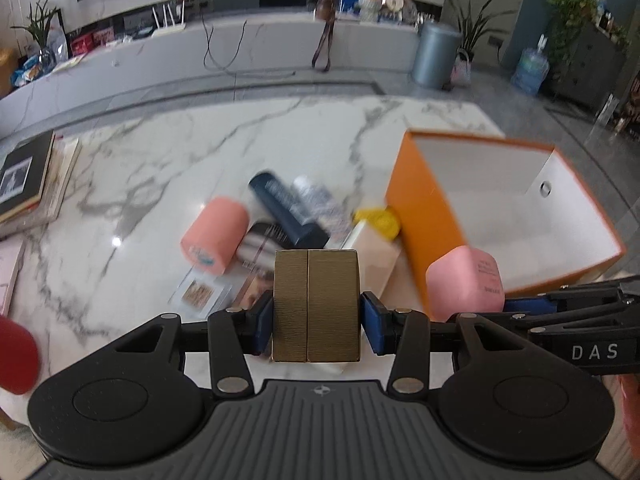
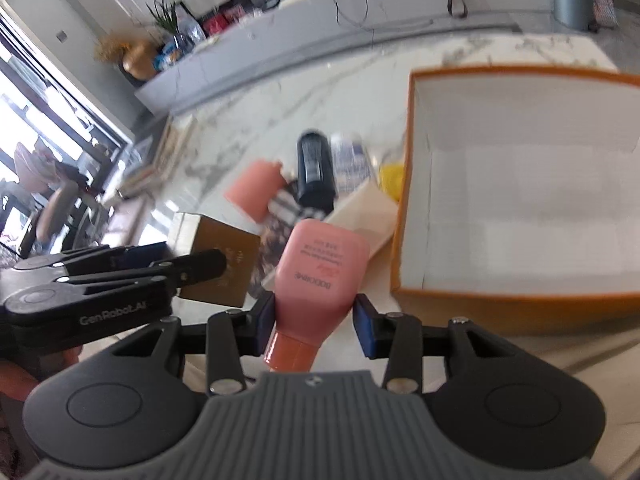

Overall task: Organize rigid objects
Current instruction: 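Lift and carry both held items over the orange box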

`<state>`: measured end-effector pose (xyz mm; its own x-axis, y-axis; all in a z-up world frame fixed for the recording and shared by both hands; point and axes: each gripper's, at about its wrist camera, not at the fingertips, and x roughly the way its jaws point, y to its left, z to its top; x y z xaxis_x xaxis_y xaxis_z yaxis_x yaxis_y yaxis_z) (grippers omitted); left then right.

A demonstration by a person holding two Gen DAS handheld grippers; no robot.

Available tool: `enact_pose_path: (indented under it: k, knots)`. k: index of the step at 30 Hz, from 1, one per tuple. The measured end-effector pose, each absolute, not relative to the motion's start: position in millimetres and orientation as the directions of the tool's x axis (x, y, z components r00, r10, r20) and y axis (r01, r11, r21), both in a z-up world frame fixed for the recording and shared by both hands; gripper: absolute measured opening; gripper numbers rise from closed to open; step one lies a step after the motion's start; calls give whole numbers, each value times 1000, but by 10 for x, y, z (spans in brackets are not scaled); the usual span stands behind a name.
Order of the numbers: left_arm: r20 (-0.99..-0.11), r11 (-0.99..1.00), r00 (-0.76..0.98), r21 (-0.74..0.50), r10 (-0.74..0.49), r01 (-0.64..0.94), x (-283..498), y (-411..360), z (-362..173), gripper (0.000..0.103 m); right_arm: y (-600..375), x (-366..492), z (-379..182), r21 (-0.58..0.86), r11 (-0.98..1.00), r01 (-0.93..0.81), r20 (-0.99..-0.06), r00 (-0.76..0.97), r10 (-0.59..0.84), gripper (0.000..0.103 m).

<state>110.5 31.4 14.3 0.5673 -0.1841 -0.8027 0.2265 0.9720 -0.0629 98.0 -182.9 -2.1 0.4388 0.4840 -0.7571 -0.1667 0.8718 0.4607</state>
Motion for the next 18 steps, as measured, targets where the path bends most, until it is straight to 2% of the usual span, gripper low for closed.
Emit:
enact_pose_path:
  k: [9, 18]
  knots:
    - [-754, 951, 595, -130, -279, 281, 1354, -180, 387, 51, -2381, 1114, 319, 425, 898, -110, -718, 563, 409, 42]
    - [-765, 917, 549, -136, -338, 375, 1740, -907, 313, 51, -2975, 1390, 147, 389, 921, 17, -757, 576, 310, 42]
